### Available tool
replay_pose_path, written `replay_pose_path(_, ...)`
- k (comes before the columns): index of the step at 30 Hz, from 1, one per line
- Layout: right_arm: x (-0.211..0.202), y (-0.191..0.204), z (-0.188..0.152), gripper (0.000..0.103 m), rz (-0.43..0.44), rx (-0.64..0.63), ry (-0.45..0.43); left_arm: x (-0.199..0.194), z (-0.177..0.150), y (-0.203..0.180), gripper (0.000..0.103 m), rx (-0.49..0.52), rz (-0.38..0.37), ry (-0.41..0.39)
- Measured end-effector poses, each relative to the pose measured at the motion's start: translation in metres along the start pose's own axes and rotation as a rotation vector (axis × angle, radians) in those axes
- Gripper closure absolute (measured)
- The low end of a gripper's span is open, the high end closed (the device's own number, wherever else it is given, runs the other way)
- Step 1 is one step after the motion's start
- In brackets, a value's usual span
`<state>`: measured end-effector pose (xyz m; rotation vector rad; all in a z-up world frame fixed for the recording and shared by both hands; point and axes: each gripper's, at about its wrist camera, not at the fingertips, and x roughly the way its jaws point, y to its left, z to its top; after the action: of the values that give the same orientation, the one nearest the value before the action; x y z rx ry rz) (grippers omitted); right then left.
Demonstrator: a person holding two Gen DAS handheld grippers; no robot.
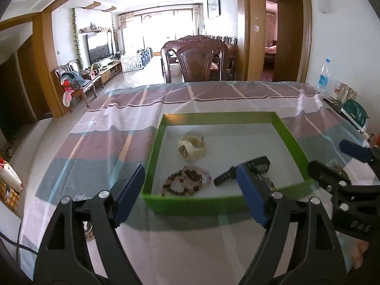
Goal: Organize jewelry
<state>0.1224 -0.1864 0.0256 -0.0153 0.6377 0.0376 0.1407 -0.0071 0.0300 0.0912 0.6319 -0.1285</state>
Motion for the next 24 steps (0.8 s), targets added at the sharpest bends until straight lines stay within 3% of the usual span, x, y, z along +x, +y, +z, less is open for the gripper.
replay_pose_path(4,-0.038,0.000,-0.020,0.005,-0.029,0.014,-0.057,-0.031,-0.017,0.002,0.016,-0.022,-0.004,-0.033)
replay_pose_path(9,-0.072,0.004,-0.050,0.004,-0.101,0.024,-0.117,-0.064,-0.046,-0.006,0.012,-0.015,0.025,-0.064)
replay_pose_path(17,-0.082,-0.001,-0.081,0.003,-0.134,0.050,-0.087,-0.096,-0.077,-0.015,0.005,-0.016,0.044,-0.077)
replay_pose_path(24,-0.087,0.003,-0.088,0.003,-0.133,0.042,-0.084,-0.109,-0.080,-0.020,0.004,-0.010,0.032,-0.093)
